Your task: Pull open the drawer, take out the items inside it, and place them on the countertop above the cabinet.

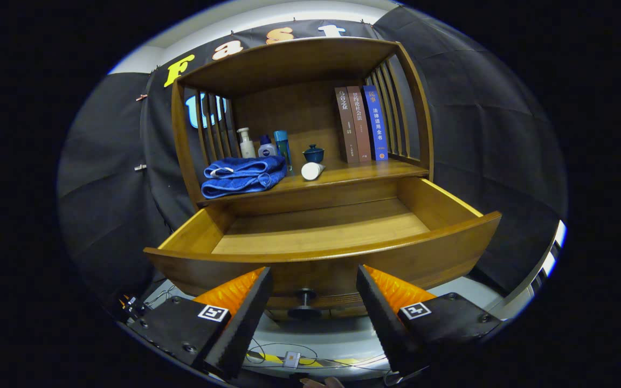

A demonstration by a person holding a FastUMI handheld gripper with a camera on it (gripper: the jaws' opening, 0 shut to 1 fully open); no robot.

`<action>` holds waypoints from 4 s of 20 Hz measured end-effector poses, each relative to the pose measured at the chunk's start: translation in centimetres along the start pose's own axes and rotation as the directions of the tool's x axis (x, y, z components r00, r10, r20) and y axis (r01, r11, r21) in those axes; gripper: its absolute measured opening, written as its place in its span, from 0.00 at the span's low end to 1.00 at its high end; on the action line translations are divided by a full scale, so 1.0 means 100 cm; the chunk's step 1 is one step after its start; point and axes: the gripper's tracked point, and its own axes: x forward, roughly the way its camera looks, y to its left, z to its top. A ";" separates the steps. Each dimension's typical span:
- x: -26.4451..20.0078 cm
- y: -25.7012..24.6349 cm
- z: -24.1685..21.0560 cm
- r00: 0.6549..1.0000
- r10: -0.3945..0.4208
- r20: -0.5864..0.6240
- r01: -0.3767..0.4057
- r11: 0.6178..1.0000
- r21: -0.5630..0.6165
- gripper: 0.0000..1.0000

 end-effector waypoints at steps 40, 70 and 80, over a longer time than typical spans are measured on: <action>0.187 0.008 0.048 0.999 -0.019 0.038 0.019 1.000 0.000 1.00; 0.043 0.052 0.202 0.949 0.047 0.312 -0.026 0.997 -0.072 0.99; -0.066 0.066 0.237 0.935 0.080 0.347 -0.051 0.994 -0.092 0.99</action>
